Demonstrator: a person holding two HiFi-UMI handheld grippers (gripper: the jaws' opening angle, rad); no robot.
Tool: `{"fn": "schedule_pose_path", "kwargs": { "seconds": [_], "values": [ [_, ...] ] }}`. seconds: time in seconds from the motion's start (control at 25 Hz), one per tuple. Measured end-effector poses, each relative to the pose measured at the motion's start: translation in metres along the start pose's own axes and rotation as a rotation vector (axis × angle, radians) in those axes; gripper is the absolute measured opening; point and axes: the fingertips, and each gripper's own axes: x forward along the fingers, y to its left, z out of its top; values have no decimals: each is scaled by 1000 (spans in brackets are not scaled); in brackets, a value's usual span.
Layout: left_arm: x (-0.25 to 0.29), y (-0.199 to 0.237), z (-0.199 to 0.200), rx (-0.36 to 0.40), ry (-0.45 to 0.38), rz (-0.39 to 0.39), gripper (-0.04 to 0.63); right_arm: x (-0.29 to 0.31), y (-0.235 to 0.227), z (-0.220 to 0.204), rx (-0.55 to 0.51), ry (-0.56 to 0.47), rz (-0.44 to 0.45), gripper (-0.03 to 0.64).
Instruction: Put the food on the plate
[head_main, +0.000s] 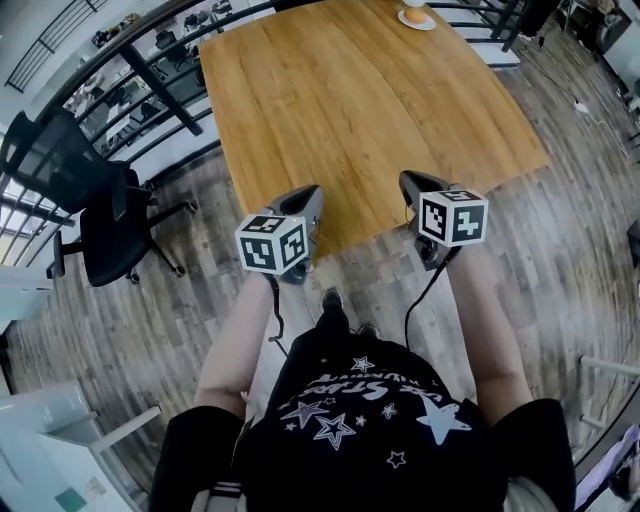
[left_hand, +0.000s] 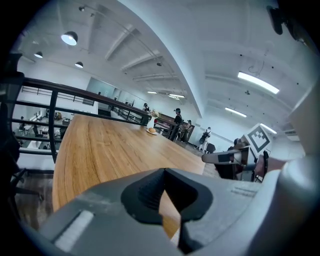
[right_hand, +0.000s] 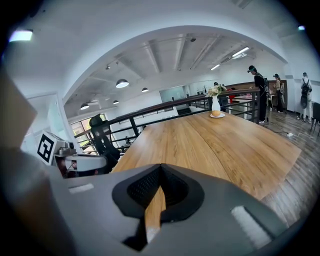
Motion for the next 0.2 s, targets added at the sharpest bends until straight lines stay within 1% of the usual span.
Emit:
{"fn": "schedule_pose_path", "kwargs": {
  "seconds": [0.2],
  "values": [
    [0,-14,-1,-16,0,11,2,-9,2,-4,-8,22,38,2]
  ]
}}
